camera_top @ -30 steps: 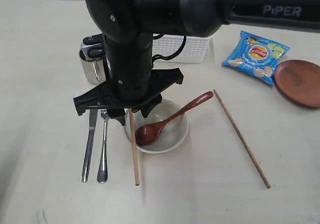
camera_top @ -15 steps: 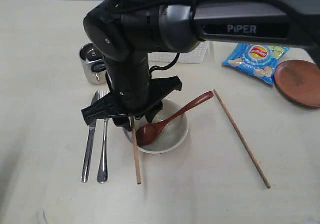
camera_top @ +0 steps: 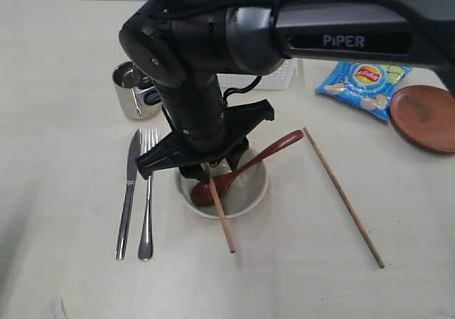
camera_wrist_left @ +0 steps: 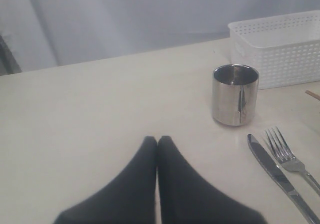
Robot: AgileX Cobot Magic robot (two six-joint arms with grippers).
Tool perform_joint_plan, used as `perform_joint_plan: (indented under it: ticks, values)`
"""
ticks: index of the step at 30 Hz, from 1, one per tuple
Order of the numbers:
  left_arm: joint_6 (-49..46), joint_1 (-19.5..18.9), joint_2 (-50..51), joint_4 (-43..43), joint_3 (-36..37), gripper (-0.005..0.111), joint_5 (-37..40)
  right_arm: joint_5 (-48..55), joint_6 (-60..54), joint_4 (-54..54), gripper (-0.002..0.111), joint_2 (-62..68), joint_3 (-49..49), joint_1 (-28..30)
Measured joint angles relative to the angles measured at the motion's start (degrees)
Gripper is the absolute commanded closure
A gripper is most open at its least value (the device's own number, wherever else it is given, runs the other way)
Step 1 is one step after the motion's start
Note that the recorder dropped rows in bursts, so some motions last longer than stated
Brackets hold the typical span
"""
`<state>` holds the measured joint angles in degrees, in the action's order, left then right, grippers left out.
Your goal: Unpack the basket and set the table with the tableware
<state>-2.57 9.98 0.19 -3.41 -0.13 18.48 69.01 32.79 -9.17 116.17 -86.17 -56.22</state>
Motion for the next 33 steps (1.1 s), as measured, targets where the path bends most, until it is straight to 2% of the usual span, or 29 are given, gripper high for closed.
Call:
perform_joint_plan:
  ticks: [18,24,26,29,33]
  values:
    - [0.0,0.0,0.0,0.0,0.0,0.107,0.0,0.6,-2.8,2.6,0.066,-0.8,0.0,0.0]
    - [0.0,0.0,0.0,0.0,0.0,0.107,0.0,0.6,-4.1,-2.0,0.066,-12.3,0.0,0.3]
    - [0.0,0.0,0.0,0.0,0.0,0.107,0.0,0.6,-4.4,-1.8,0.066,-17.5,0.4,3.2]
    - [0.0,0.0,0.0,0.0,0.0,0.107,0.0,0.6,-6.0,-1.2,0.066,-26.5,3.5,11.4]
    - [0.0,0.0,0.0,0.0,0.0,0.107,0.0,0.6,-9.9,0.5,0.066,-34.1,13.1,23.0]
